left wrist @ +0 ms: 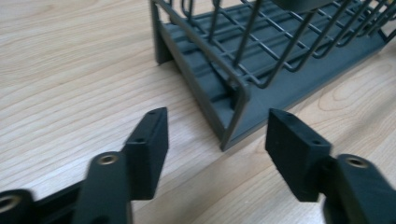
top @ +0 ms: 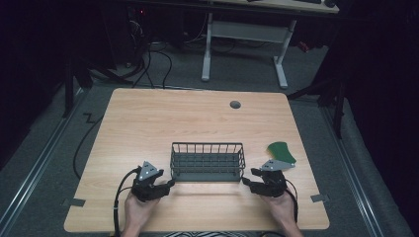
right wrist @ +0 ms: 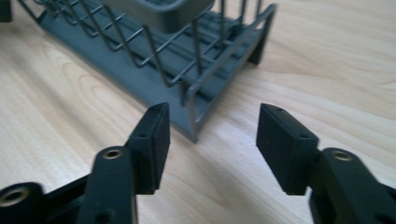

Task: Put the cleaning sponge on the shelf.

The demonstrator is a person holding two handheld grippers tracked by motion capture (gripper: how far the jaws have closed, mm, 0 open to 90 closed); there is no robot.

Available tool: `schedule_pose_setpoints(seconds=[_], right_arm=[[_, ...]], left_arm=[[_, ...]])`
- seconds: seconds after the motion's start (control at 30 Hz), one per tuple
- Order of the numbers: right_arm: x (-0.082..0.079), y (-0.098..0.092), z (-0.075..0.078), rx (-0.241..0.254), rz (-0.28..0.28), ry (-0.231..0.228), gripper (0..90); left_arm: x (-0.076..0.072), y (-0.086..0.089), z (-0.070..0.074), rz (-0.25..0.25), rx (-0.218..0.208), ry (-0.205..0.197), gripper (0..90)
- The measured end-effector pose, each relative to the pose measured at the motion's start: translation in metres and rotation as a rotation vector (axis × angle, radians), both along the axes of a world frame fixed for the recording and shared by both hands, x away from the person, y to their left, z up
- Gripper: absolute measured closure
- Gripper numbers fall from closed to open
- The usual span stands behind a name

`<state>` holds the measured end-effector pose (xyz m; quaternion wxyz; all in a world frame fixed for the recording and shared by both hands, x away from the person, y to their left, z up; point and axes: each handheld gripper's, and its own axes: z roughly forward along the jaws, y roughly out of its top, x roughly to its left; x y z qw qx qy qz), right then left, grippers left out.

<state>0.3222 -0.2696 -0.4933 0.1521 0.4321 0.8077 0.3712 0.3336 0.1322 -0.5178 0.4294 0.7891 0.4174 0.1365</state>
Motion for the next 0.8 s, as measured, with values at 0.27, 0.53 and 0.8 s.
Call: schedule_pose_setpoints(seconds=[0.27, 0.53, 0.8], right_arm=[[-0.006, -0.021, 0.003, 0.018, -0.078, -0.081, 39.6], [-0.001, -0.051, 0.001, 0.019, -0.199, -0.124, 36.0], [0.01, -0.073, 0.001, 0.005, -0.291, -0.099, 35.5]], left_arm=[[0.004, 0.019, -0.007, 0.039, 0.004, 0.007, 32.5], [0.025, 0.034, -0.008, 0.149, 0.066, -0.007, 32.4], [0.042, 0.042, -0.009, 0.214, 0.121, -0.007, 32.9]])
